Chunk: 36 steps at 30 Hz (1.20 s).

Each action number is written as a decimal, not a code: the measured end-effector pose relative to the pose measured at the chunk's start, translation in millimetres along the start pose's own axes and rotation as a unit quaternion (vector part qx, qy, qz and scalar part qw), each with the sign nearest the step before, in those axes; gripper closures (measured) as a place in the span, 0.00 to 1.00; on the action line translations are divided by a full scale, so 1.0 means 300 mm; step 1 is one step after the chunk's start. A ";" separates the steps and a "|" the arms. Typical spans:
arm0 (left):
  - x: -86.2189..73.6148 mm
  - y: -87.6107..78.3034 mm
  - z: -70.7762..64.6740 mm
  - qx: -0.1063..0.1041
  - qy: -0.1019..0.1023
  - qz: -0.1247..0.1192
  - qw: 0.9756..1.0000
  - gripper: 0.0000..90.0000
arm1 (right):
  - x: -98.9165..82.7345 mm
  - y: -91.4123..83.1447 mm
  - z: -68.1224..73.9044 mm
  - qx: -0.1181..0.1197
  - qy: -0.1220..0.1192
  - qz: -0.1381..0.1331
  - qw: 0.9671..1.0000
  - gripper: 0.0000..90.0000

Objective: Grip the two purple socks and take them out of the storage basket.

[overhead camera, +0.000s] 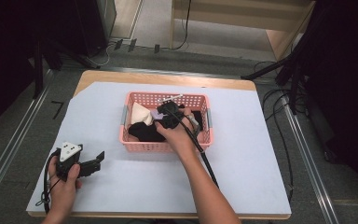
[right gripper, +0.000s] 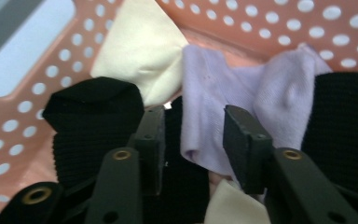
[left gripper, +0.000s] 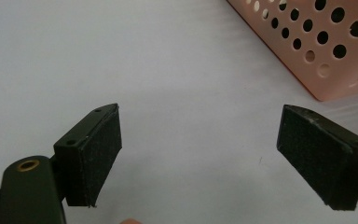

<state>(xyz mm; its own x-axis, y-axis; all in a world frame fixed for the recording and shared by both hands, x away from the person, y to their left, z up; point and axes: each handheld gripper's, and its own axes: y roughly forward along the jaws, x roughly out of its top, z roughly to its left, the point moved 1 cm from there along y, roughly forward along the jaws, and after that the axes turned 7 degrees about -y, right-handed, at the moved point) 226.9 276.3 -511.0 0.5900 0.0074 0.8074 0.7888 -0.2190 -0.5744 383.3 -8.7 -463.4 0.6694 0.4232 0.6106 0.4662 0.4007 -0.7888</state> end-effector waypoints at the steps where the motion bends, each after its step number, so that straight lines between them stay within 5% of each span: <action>1: 0.000 0.000 0.000 0.000 0.000 0.000 1.000 0.17 | 0.001 0.005 -0.003 0.002 0.005 0.008 1.000 0.63; 2: 0.000 0.000 0.000 0.000 0.001 0.000 1.000 0.17 | 0.002 0.017 -0.009 0.005 0.026 0.035 0.999 0.64; 5: 0.000 0.000 -0.001 0.001 0.000 0.001 1.000 0.17 | 0.002 0.030 -0.014 0.006 0.025 0.062 0.998 0.67; 6: 0.000 0.000 -0.001 0.001 0.001 0.002 1.000 0.17 | 0.003 0.034 -0.012 0.005 0.023 0.068 0.997 0.71; 7: 0.000 0.000 -0.001 0.000 0.001 0.001 1.000 0.17 | 0.003 0.039 -0.009 -0.003 0.010 0.079 0.997 0.85; 10: 0.000 0.000 0.000 0.000 0.001 0.000 1.000 0.17 | 0.001 0.035 -0.006 -0.002 0.011 0.077 0.997 0.94; 14: 0.000 0.000 0.000 -0.001 0.002 0.001 1.000 0.17 | -0.010 0.008 -0.012 0.005 0.015 0.021 1.000 0.98; 15: 0.000 0.000 0.000 -0.001 0.001 0.001 1.000 0.17 | -0.017 -0.009 -0.013 0.012 0.017 -0.015 1.000 0.98; 18: 0.000 0.000 0.000 0.000 0.001 0.002 1.000 0.17 | -0.024 -0.031 -0.014 0.012 0.015 -0.054 0.998 0.98; 19: 0.000 0.000 0.000 -0.001 0.000 0.001 1.000 0.17 | -0.031 -0.055 -0.016 0.018 0.014 -0.101 0.995 0.98; 22: 0.000 0.000 -0.001 0.000 0.000 0.002 1.000 0.17 | -0.037 -0.076 -0.017 0.017 0.013 -0.129 0.991 0.98; 23: 0.000 0.000 -0.001 0.000 0.000 0.002 1.000 0.17 | -0.043 -0.097 -0.018 0.019 0.008 -0.163 0.986 0.98; 24: 0.000 0.001 -0.001 0.001 0.000 0.002 1.000 0.17 | -0.043 -0.097 -0.018 0.019 0.008 -0.163 0.986 0.98; 25: 0.000 0.000 -0.001 0.001 0.000 0.002 1.000 0.17 | -0.050 -0.119 -0.021 0.011 0.006 -0.191 0.981 0.98; 27: 0.000 0.000 -0.001 0.001 0.000 0.002 1.000 0.17 | -0.052 -0.128 -0.022 0.013 0.008 -0.200 0.980 0.98; 30: 0.000 0.000 -0.001 0.001 0.000 0.002 1.000 0.17 | -0.058 -0.159 -0.029 0.006 0.008 -0.235 0.972 0.98; 32: 0.000 0.000 -0.001 0.001 0.001 0.002 1.000 0.17 | -0.062 -0.186 -0.031 0.004 -0.013 -0.267 0.964 0.98; 33: 0.000 0.000 -0.001 0.001 0.001 0.002 1.000 0.17 | -0.062 -0.186 -0.031 0.004 -0.013 -0.267 0.964 0.98; 34: 0.000 0.000 -0.001 0.001 0.000 0.002 1.000 0.17 | -0.065 -0.203 -0.030 -0.006 -0.024 -0.286 0.958 0.98; 36: 0.000 0.000 -0.001 0.001 0.001 0.002 1.000 0.17 | -0.066 -0.209 -0.030 -0.007 -0.028 -0.293 0.956 0.98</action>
<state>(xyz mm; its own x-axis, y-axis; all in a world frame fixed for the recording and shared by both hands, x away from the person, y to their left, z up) 227.1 276.0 -510.9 0.5929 0.0054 0.8052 0.7867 -0.2174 -0.5778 346.0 -49.7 -426.7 0.2600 0.1724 0.9501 0.7599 0.5705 -0.3115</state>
